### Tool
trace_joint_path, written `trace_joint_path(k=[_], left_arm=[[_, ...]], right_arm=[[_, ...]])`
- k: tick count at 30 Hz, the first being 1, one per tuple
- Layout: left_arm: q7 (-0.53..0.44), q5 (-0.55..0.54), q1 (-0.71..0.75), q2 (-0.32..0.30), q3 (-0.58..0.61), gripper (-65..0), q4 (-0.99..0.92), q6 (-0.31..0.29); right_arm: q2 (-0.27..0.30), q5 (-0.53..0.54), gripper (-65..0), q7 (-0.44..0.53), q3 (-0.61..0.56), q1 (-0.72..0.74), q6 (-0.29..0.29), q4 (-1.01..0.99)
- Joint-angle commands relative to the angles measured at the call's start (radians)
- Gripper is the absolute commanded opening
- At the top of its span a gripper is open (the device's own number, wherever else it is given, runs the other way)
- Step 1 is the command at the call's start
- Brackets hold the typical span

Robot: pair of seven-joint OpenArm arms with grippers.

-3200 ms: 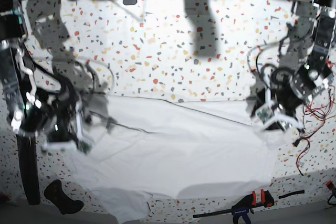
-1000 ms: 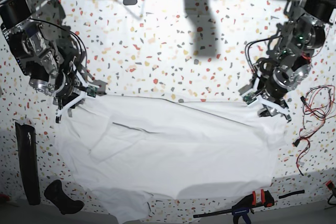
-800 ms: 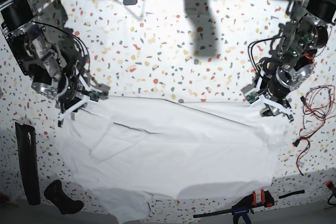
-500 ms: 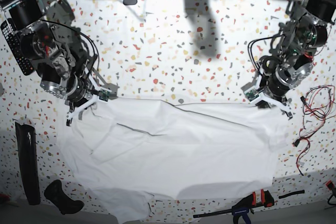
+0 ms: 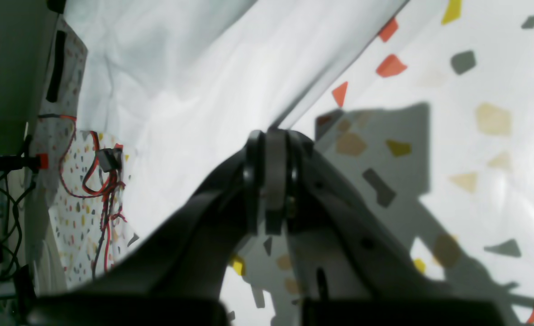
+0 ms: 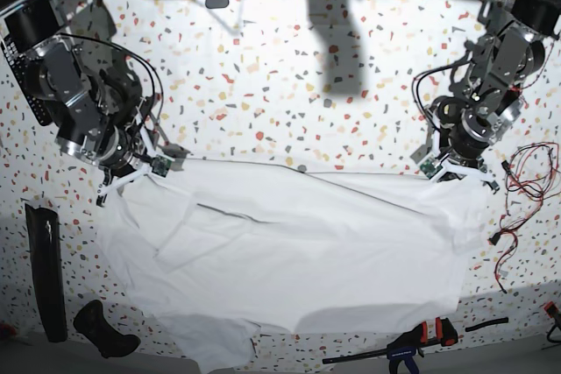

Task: Fold the T-shirt properly
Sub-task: 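Drag the folded shirt with both grippers back toward the robot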

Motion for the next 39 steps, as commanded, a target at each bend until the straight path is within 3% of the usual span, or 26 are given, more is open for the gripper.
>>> trace_joint_path(k=[1,9,16,23,27,31,35,39], left_arm=[[0.035,0.001,-0.013,-0.017,-0.005,-65.0,0.007,0.001],[0.145,0.022,0.060,-0.033,-0.006,-65.0,0.129,0.002],[0.213,0.072,0.201,-0.098,-0.006,-65.0,0.293,0.032],[0.265,0.074,0.331,-0.132,-0.006,-65.0,0.401,0.077],[0.336,0.085,0.414,-0.132,-0.006,-65.0,0.488,0.091],[0.386,0.172,0.515,-0.132,-0.006,-65.0,0.570,0.092],[0.389,0.233,0.612,-0.131,-0.006,-65.0,0.621,0.147],[0.451,0.307,0.700,-0.131,-0.006,-65.0,0.664,0.159]], right_arm=[[0.020,0.001,-65.0,-0.026,0.008,0.021,-0.009,0.011],[0.046,0.084,-65.0,-0.131,0.008,0.009,-0.041,0.093],[0.184,0.203,-65.0,-0.235,0.008,-0.034,-0.037,0.217],[0.328,0.211,-65.0,-0.283,0.008,-0.187,-0.061,0.357],[0.386,0.213,-65.0,-0.351,0.008,-0.266,-0.095,0.427],[0.436,0.212,-65.0,-0.368,0.008,-0.336,-0.129,0.478],[0.476,0.213,-65.0,-0.389,0.008,-0.389,-0.136,0.520],[0.509,0.248,-65.0,-0.418,0.008,-0.442,-0.143,0.559]])
